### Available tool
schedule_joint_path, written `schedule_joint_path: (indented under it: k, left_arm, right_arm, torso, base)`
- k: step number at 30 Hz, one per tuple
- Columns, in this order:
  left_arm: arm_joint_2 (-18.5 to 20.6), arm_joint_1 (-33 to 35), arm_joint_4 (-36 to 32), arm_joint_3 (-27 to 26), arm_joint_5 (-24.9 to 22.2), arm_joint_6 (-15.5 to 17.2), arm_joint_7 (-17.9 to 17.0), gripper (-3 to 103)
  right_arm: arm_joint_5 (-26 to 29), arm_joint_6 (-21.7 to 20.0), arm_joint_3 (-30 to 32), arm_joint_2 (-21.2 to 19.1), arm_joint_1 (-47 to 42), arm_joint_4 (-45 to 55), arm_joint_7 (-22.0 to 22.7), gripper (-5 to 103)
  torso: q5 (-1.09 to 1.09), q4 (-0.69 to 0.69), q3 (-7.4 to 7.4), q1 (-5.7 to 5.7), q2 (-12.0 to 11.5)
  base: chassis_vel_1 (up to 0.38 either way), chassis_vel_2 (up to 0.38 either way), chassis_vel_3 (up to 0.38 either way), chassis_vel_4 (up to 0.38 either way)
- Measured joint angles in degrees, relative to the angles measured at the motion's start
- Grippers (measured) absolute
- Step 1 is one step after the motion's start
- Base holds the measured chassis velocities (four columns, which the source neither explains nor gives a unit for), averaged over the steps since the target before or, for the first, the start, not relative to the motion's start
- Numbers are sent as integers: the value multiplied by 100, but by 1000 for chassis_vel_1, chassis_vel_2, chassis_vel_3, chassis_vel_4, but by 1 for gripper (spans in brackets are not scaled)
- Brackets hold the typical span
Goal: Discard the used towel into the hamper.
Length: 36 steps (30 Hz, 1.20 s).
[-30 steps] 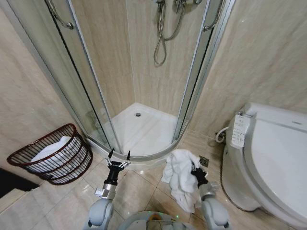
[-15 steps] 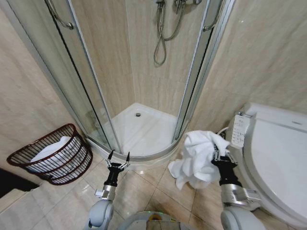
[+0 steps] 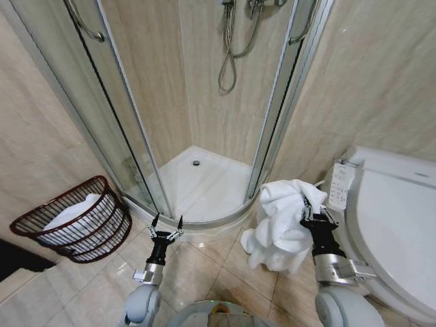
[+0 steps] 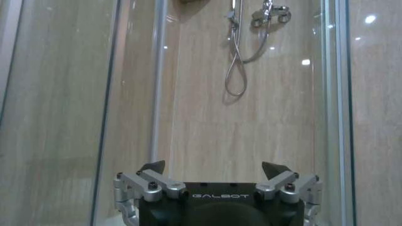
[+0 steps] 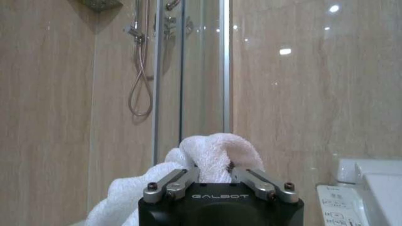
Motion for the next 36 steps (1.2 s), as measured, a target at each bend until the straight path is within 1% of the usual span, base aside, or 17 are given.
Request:
schedule_joint_path:
  k: [9, 17, 22, 33, 36]
  left_arm:
    - [-11, -57, 63, 14, 19, 29, 39, 100]
    - [-7, -80, 71, 20, 24, 52, 52, 100]
    - [-7, -85, 71, 16, 26, 60, 56, 100]
    - [-27, -27, 32, 9, 82, 49, 73, 100]
    - [-30, 19, -11, -13, 171, 26, 103, 100]
  right_arm:
    - [-133, 77, -98, 41, -104, -1, -37, 9]
    - [-211, 97, -130, 46, -101, 5, -40, 9]
    - [-291, 180, -200, 89, -170, -17, -48, 9]
    - [-248, 344, -175, 91, -300, -8, -51, 9]
    - [-193, 404, -154, 90, -343, -8, -45, 9]
  torso:
    - [0, 0, 0, 0, 0]
    - [0, 0, 0, 0, 0]
    - [0, 0, 0, 0, 0]
    - [0, 1, 0, 0, 0]
    - [0, 1, 0, 0, 0]
  base:
    - [0, 0, 0, 0]
    - [66, 63, 67, 64]
    - [79, 92, 109, 75]
    - [102, 92, 84, 82]
    - [21, 8, 18, 17]
